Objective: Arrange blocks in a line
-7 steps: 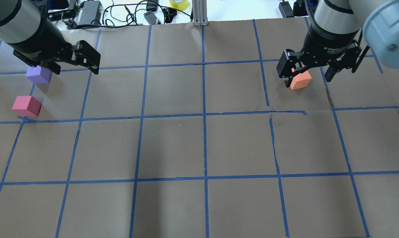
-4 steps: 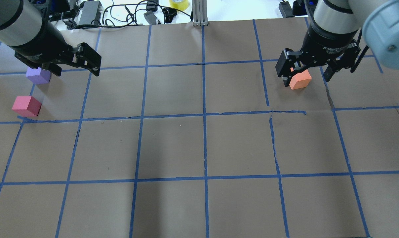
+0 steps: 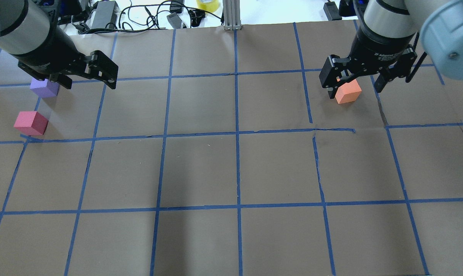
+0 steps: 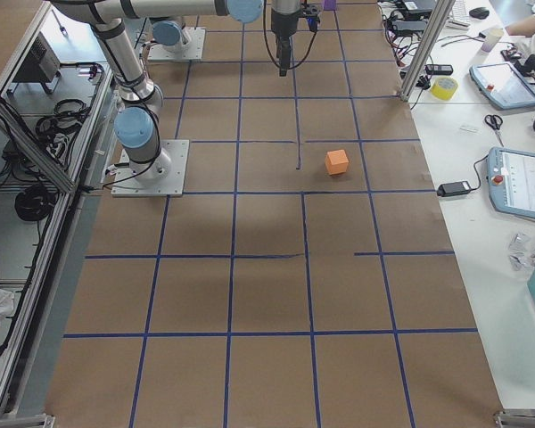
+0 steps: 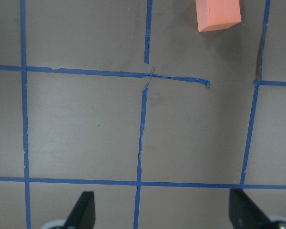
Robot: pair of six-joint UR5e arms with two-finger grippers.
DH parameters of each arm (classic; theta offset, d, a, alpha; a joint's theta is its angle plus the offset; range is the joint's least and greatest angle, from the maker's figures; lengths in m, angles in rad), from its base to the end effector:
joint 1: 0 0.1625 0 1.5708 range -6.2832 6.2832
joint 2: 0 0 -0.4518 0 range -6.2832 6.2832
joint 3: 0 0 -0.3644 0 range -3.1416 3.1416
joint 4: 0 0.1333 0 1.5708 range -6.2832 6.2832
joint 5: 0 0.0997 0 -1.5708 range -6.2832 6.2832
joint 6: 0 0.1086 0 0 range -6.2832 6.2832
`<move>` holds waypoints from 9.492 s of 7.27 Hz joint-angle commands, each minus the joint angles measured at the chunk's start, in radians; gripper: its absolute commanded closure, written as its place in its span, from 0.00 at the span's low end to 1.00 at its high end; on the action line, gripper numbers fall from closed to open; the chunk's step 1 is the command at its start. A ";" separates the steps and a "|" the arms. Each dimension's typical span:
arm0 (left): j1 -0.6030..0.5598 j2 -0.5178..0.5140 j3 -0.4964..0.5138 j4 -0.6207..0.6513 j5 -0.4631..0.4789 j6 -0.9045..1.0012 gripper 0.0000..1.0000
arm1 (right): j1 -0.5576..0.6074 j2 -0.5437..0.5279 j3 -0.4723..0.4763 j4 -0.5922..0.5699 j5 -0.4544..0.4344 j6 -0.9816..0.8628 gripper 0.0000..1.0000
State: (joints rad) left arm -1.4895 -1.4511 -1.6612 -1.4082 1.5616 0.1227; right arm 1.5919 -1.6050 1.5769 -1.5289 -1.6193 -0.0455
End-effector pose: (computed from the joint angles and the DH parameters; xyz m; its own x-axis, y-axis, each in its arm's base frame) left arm -0.0990 -0.4384 0.5342 -0.9991 0.0409 -0.0144 0.0429 0.9808 -0.1904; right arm 0.1374 -0.4442 0.5144 -0.9966 -0.0672 0.0478 -0.0665 0.9977 0.0160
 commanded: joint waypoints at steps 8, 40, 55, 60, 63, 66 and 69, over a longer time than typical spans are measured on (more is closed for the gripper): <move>0.000 0.002 0.000 0.002 0.000 0.002 0.00 | -0.007 0.082 0.000 -0.183 -0.011 -0.007 0.00; 0.005 0.006 -0.003 -0.003 0.009 0.002 0.00 | -0.141 0.542 -0.023 -0.656 0.062 -0.177 1.00; 0.006 0.005 -0.003 -0.006 0.011 0.003 0.00 | 0.376 0.768 -0.252 -0.659 0.016 0.435 0.00; 0.008 0.005 -0.003 -0.003 0.011 0.002 0.00 | 0.309 0.529 -0.235 -0.374 0.007 0.417 0.00; 0.005 0.005 -0.002 -0.003 0.011 0.002 0.00 | 0.142 0.366 -0.224 -0.182 -0.001 0.192 0.00; 0.002 -0.027 0.014 0.006 0.012 -0.014 0.00 | 0.045 0.269 -0.190 -0.166 0.000 0.142 0.00; -0.023 -0.153 0.017 0.142 -0.005 -0.034 0.00 | 0.040 0.179 -0.158 -0.131 -0.002 0.127 0.00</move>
State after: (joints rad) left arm -1.4947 -1.5409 -1.6471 -1.3319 1.5602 0.0864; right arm 1.6341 -1.3777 1.3960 -1.6783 -1.6166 0.0860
